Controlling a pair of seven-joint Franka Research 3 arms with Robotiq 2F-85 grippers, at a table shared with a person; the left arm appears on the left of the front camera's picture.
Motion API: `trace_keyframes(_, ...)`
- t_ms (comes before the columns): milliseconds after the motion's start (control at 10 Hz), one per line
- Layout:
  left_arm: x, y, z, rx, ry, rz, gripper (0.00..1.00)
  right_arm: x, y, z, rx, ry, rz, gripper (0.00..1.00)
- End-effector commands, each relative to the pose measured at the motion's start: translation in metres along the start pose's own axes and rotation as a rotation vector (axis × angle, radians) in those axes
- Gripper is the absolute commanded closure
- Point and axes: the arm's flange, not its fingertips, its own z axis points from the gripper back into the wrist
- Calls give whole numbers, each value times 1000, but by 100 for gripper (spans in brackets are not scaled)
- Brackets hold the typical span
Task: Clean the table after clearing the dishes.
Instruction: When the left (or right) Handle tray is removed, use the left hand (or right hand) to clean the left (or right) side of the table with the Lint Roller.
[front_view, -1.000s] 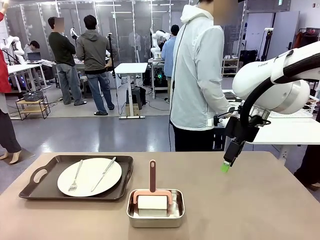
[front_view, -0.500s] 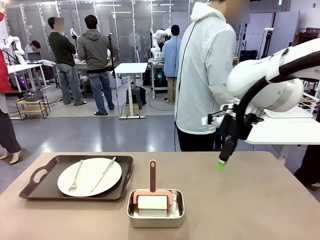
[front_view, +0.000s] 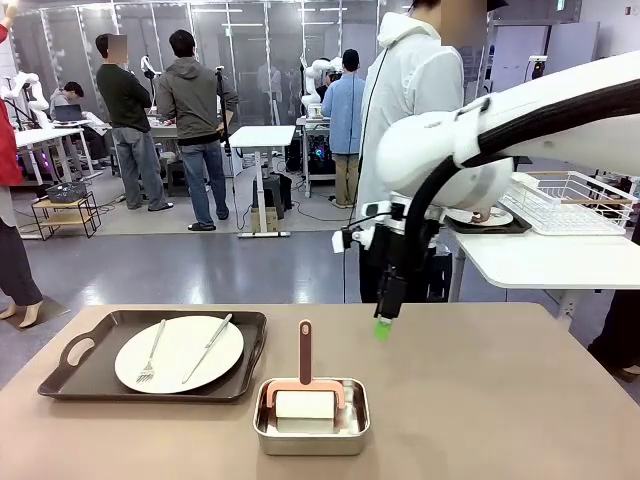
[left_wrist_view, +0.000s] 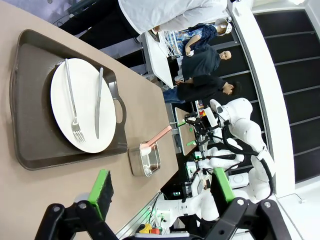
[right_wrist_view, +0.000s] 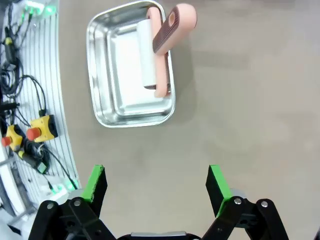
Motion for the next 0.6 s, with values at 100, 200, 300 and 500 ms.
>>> trace_keyframes(100,-1,-1,4,-1,-3,-2,0,49,-36,3,-4,149,102,0)
trace_keyframes(200,-1,-1,4,-1,-3,-2,0,64,-39,1,1,167,122,0)
trace_keyframes(300,-1,-1,4,-1,-3,-2,0,82,-38,-2,8,191,144,0)
trace_keyframes(500,-1,-1,4,-1,-3,-2,0,100,-35,-11,-3,210,138,0)
